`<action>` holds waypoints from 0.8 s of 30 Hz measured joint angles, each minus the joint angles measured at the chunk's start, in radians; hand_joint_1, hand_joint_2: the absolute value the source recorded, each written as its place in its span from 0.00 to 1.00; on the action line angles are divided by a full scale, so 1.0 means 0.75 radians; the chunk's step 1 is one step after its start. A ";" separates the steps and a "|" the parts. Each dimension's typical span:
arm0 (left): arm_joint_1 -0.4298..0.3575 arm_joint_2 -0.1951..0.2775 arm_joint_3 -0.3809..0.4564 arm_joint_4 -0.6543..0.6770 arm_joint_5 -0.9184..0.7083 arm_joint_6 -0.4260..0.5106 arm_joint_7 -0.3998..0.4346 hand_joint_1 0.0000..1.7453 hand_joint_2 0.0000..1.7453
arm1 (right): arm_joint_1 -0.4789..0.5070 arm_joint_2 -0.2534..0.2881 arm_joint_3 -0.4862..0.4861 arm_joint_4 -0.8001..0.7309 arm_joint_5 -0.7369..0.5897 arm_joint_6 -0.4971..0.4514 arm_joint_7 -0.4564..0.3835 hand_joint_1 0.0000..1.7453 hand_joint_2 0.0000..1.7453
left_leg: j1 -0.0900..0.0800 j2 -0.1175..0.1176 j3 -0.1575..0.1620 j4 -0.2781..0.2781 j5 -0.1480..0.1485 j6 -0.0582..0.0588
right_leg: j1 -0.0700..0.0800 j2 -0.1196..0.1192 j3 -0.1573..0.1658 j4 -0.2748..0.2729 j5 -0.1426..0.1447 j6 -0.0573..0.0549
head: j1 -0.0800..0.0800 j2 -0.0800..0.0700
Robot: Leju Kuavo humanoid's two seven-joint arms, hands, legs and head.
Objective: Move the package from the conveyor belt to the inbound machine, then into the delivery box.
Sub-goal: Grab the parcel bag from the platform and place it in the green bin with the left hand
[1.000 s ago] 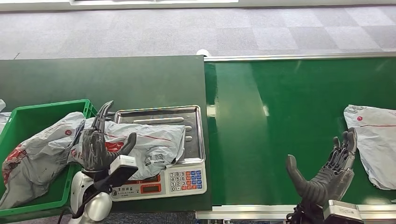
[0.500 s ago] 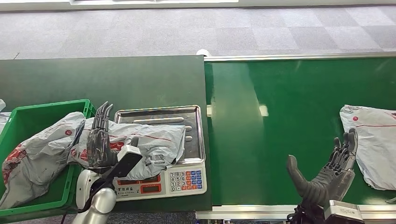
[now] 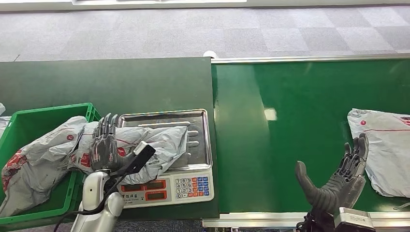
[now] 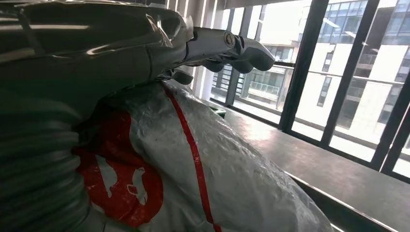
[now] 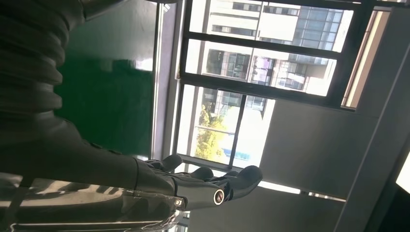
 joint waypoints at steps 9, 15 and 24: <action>-0.060 -0.018 0.049 0.083 -0.110 -0.097 0.090 0.61 1.00 | -0.002 0.000 0.000 0.005 -0.004 -0.004 0.000 0.00 1.00 | 0.000 0.000 0.008 -0.001 -0.001 -0.001 | 0.000 0.000 0.010 0.000 0.000 0.000 | 0.000 0.000; -0.063 -0.025 0.062 0.112 -0.113 -0.103 0.092 0.94 1.00 | -0.003 -0.001 0.000 0.010 -0.005 -0.005 0.000 0.00 1.00 | 0.000 0.000 0.012 -0.001 -0.001 -0.001 | 0.001 0.000 0.013 0.000 0.000 -0.001 | 0.000 0.000; -0.070 -0.029 0.081 0.125 -0.105 -0.125 0.062 1.00 1.00 | -0.010 -0.005 0.006 0.025 -0.019 -0.020 0.000 0.00 1.00 | 0.000 0.000 0.013 -0.001 -0.001 -0.001 | 0.000 0.000 0.013 0.000 0.000 -0.001 | 0.000 0.000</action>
